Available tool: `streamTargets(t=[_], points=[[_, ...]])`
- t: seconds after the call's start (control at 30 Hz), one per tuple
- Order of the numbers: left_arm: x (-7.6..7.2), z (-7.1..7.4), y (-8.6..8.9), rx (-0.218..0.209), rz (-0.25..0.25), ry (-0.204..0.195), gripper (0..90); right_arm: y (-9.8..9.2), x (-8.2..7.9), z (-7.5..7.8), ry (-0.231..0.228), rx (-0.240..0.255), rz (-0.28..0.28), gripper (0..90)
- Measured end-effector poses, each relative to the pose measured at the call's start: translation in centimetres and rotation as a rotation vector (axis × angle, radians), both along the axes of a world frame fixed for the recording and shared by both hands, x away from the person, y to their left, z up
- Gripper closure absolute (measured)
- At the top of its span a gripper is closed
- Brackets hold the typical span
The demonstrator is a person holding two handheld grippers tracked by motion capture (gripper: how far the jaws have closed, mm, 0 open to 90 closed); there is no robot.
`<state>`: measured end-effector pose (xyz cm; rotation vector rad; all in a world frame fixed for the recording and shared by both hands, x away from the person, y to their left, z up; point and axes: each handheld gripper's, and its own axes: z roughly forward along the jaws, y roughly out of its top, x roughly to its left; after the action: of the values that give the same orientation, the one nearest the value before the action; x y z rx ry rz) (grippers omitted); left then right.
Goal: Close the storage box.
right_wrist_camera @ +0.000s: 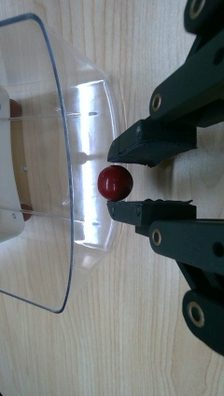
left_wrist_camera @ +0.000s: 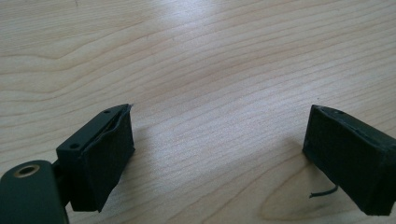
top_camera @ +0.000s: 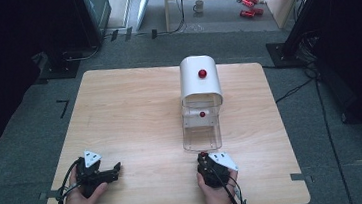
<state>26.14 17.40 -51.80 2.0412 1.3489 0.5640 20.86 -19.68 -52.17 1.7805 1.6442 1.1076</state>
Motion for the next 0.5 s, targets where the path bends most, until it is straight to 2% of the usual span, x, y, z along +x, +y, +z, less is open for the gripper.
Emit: streamTargets(t=[0.03, 0.3, 0.5], points=[[0.0, 0.0, 0.0, 0.000, 0.000, 0.000, 8.6, 0.0, 0.0, 0.0, -0.001, 0.001, 0.003, 74.1], [0.0, 0.0, 0.0, 0.000, 0.000, 0.000, 8.6, -0.2, 0.1, 0.5, -0.036, -0.007, 0.014, 75.1], [0.0, 0.0, 0.0, 0.000, 0.000, 0.000, 8.6, -0.8, 0.9, 1.6, -0.067, -0.016, 0.009, 75.2]])
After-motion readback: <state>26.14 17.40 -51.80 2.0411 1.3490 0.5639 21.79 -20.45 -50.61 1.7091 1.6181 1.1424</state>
